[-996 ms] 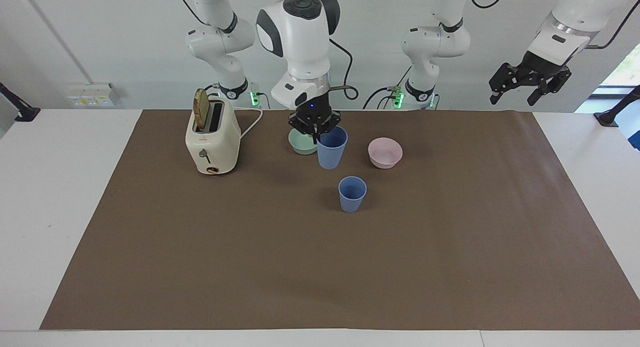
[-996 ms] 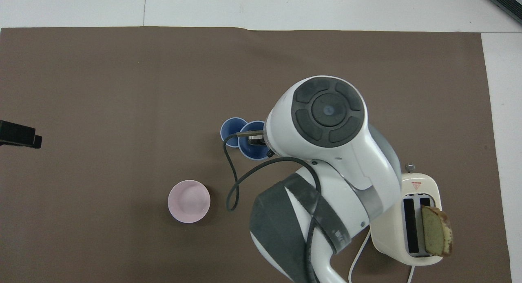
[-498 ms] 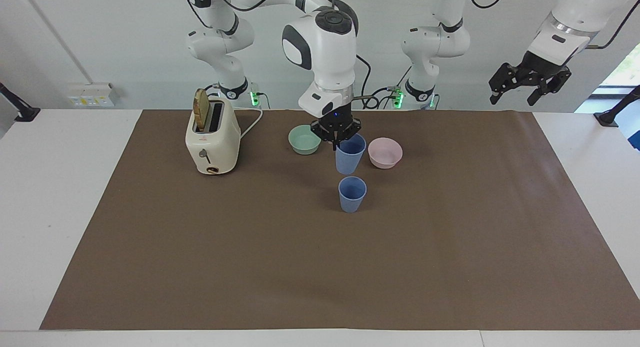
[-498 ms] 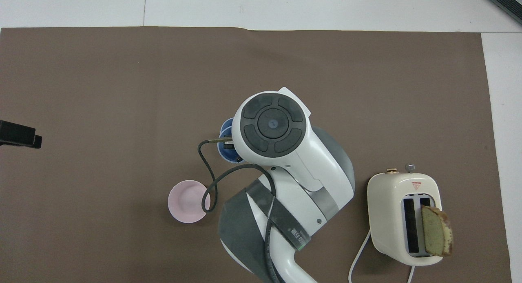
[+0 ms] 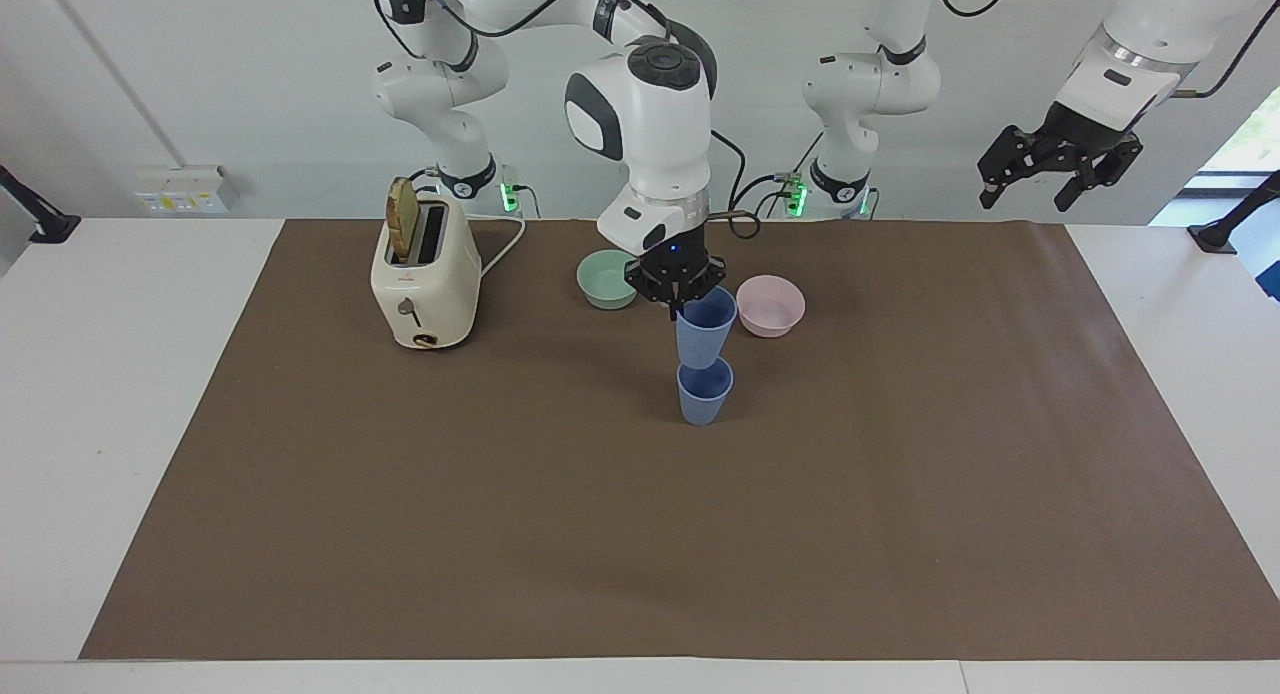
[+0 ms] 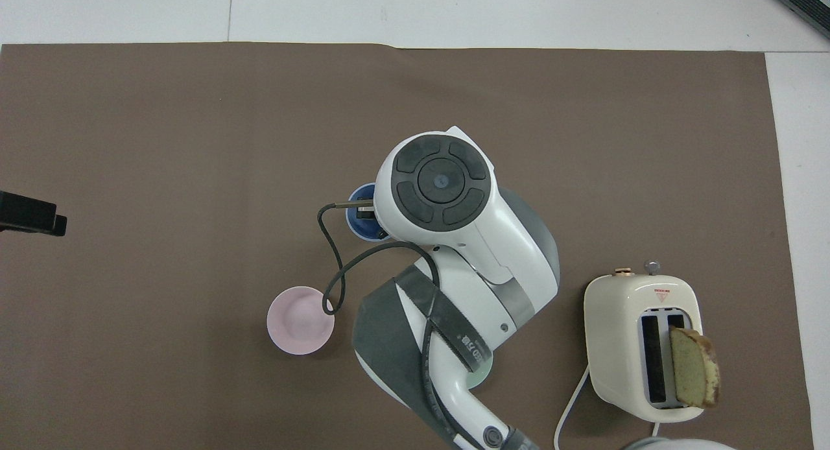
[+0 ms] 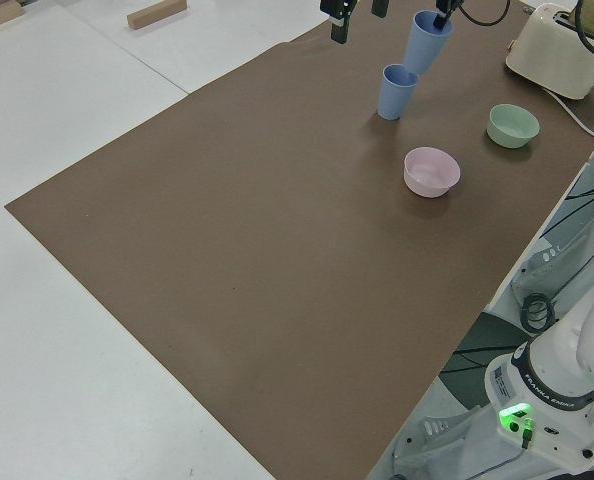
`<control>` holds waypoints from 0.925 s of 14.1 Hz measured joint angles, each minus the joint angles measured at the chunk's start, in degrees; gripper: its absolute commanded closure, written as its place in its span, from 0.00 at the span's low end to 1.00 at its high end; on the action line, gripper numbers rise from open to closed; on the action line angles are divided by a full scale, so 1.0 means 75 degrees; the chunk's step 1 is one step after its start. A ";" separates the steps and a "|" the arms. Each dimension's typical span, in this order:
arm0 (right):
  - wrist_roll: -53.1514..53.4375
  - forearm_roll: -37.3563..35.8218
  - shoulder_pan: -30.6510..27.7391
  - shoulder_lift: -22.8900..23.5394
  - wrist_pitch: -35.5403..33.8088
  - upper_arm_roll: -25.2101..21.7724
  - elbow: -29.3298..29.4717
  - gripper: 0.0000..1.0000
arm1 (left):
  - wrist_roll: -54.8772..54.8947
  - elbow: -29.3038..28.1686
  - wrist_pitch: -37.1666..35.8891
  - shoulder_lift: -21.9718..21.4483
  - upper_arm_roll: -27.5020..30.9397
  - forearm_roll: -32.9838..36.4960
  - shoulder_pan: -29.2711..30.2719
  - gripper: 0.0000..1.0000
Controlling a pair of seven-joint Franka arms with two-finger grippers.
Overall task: Stack blue cups with both arms
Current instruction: 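Lower the blue cup into the placed cup with the right gripper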
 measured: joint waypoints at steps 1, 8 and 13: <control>0.0000 0.0000 -0.0005 0.0106 0.0002 -0.0011 0.0127 1.00 | 0.0000 0.0000 0.0000 0.0000 0.0000 0.0000 0.0000 0.00; 0.0001 -0.0045 0.0007 0.0865 0.0408 -0.0011 0.0404 1.00 | 0.0000 0.0000 0.0000 0.0000 0.0000 0.0000 0.0000 0.00; 0.0001 -0.0045 -0.0008 0.0895 0.0408 -0.0011 0.0424 1.00 | 0.0000 0.0000 0.0000 0.0000 0.0000 0.0000 0.0000 0.00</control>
